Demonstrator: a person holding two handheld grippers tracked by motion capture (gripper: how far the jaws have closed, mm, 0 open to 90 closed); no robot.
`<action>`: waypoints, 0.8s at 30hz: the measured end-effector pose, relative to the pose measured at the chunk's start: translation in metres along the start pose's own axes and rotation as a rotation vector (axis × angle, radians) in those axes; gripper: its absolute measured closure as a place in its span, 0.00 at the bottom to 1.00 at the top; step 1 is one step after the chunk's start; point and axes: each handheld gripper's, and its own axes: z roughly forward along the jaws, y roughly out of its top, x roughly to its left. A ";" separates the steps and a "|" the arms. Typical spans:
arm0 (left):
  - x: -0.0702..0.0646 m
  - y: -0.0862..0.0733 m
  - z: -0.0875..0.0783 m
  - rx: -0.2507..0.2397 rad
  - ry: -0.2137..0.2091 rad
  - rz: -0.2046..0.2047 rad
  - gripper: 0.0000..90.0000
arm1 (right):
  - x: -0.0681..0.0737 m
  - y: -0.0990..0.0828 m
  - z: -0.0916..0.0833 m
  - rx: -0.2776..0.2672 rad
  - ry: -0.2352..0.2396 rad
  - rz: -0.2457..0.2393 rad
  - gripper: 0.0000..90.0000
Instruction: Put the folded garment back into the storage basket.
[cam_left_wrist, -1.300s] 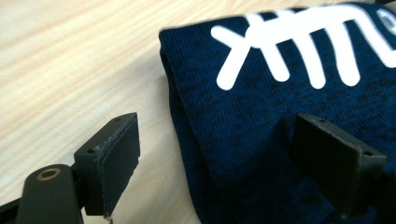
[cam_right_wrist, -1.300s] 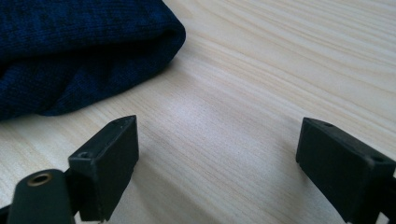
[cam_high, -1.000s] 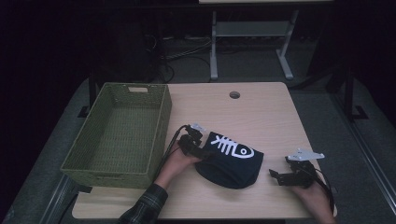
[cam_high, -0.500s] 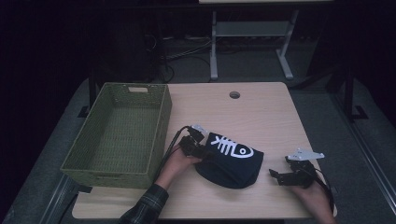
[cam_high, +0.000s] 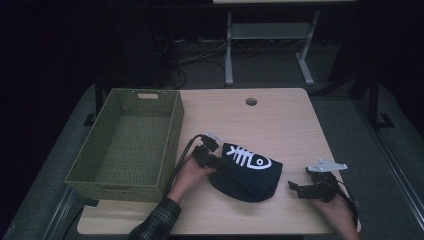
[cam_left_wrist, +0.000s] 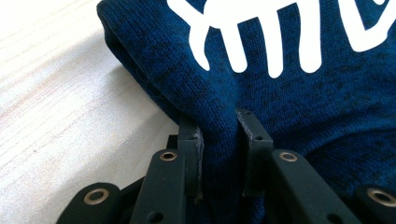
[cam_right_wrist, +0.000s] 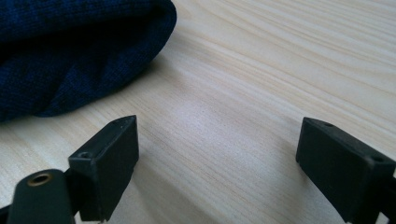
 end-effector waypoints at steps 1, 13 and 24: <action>-0.001 0.000 -0.001 -0.002 0.002 0.002 0.83 | 0.000 0.000 0.000 0.000 -0.001 0.000 0.14; -0.022 0.017 -0.029 0.012 0.046 0.025 0.83 | 0.000 0.000 0.000 0.000 -0.001 0.001 0.14; -0.036 0.032 -0.067 0.008 0.062 0.028 0.83 | 0.000 0.000 0.000 0.002 0.000 0.003 0.14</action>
